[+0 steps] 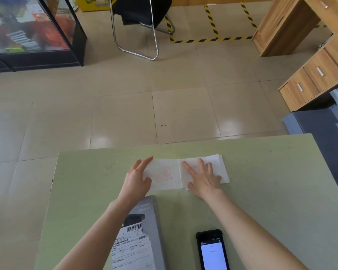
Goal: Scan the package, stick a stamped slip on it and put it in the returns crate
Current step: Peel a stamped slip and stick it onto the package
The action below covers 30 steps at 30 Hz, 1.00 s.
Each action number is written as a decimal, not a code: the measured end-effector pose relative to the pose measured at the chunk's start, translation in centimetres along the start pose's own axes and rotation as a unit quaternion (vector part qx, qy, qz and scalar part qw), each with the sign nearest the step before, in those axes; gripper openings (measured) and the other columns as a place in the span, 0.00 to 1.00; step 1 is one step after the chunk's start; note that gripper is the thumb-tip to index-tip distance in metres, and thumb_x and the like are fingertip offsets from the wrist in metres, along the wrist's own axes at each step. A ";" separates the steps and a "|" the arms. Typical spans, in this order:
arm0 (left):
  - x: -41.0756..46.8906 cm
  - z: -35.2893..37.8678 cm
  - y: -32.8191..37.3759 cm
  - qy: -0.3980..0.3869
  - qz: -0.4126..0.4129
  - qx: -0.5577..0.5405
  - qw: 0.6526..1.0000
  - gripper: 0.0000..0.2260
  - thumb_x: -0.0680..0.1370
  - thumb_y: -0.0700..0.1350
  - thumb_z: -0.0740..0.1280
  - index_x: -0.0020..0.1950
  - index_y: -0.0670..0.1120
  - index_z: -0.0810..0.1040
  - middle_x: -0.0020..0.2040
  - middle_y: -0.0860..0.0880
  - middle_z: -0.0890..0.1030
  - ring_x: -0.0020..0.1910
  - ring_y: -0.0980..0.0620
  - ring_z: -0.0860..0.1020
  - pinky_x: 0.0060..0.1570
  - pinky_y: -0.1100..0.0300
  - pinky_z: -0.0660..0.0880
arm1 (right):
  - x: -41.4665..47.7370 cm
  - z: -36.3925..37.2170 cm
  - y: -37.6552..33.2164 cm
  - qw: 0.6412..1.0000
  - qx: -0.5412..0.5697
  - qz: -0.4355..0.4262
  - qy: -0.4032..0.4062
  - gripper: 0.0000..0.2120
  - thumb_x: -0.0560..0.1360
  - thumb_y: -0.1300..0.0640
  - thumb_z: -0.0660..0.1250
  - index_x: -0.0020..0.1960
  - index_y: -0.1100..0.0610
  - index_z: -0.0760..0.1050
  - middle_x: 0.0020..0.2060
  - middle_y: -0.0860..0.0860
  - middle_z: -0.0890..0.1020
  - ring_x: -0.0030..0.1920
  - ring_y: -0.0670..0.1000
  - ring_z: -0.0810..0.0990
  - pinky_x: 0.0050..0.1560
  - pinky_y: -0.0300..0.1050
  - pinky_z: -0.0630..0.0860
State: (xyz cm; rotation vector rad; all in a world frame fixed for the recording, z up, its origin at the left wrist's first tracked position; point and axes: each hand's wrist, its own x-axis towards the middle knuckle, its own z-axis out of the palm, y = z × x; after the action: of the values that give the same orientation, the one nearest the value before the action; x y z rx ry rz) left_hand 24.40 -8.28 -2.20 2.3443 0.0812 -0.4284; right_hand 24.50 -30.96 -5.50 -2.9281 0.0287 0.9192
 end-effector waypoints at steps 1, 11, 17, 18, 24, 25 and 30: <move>0.2 0.2 0.1 -0.012 0.015 0.003 1.000 0.31 0.71 0.33 0.64 0.73 0.51 0.68 0.66 0.49 0.71 0.55 0.48 0.74 0.52 0.63 0.68 | 0.1 0.1 -0.1 1.000 -0.003 0.002 -0.002 0.33 0.76 0.45 0.58 0.73 0.34 0.42 0.72 0.52 0.50 0.69 0.58 0.54 0.57 0.66 0.70; 3.8 1.5 1.6 -0.045 0.066 0.266 0.961 0.22 0.75 0.38 0.66 0.69 0.46 0.71 0.65 0.47 0.72 0.56 0.45 0.76 0.56 0.55 0.73 | 0.5 1.3 0.3 0.999 -0.035 -0.013 0.007 0.30 0.78 0.39 0.52 0.73 0.35 0.37 0.75 0.52 0.47 0.70 0.59 0.52 0.57 0.67 0.69; 5.0 1.9 2.3 -0.045 0.088 0.365 0.926 0.22 0.70 0.29 0.64 0.61 0.47 0.75 0.54 0.49 0.78 0.49 0.48 0.78 0.50 0.58 0.69 | 0.6 1.3 0.3 1.000 -0.023 -0.017 0.005 0.30 0.78 0.40 0.52 0.73 0.35 0.37 0.75 0.52 0.46 0.71 0.60 0.51 0.58 0.69 0.67; 5.2 1.7 2.1 -0.050 0.087 0.360 0.928 0.22 0.70 0.28 0.63 0.61 0.47 0.75 0.55 0.49 0.78 0.48 0.47 0.79 0.47 0.58 0.69 | 0.6 1.4 0.3 1.000 -0.022 -0.018 0.003 0.30 0.78 0.40 0.52 0.72 0.35 0.36 0.75 0.52 0.45 0.71 0.60 0.51 0.58 0.69 0.67; 5.5 0.6 0.2 -0.145 0.119 0.303 0.934 0.28 0.74 0.27 0.62 0.69 0.51 0.73 0.69 0.47 0.70 0.57 0.43 0.78 0.55 0.54 0.77 | 0.7 1.6 0.3 1.000 -0.022 -0.010 0.007 0.31 0.78 0.40 0.52 0.72 0.33 0.35 0.75 0.52 0.45 0.70 0.60 0.51 0.58 0.69 0.66; 5.6 0.5 -0.1 -0.157 0.128 0.294 0.934 0.30 0.74 0.26 0.61 0.71 0.51 0.72 0.69 0.47 0.71 0.58 0.43 0.78 0.57 0.54 0.76 | 0.8 1.6 0.3 1.000 -0.021 -0.009 0.009 0.31 0.77 0.40 0.52 0.72 0.33 0.35 0.75 0.52 0.45 0.70 0.60 0.51 0.58 0.69 0.66; 5.4 0.5 -0.4 -0.188 0.139 0.298 0.926 0.34 0.75 0.26 0.58 0.76 0.53 0.62 0.66 0.46 0.74 0.56 0.43 0.76 0.58 0.53 0.74 | 0.6 1.5 0.3 1.000 -0.013 -0.005 0.012 0.32 0.77 0.39 0.54 0.71 0.33 0.36 0.75 0.51 0.45 0.70 0.60 0.52 0.58 0.69 0.67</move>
State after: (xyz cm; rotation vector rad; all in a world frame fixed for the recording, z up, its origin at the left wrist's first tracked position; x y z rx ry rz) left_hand 29.32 -8.73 -4.60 2.7464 -0.6411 -0.8411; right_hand 24.13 -31.11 -7.14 -2.9611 0.0030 0.8903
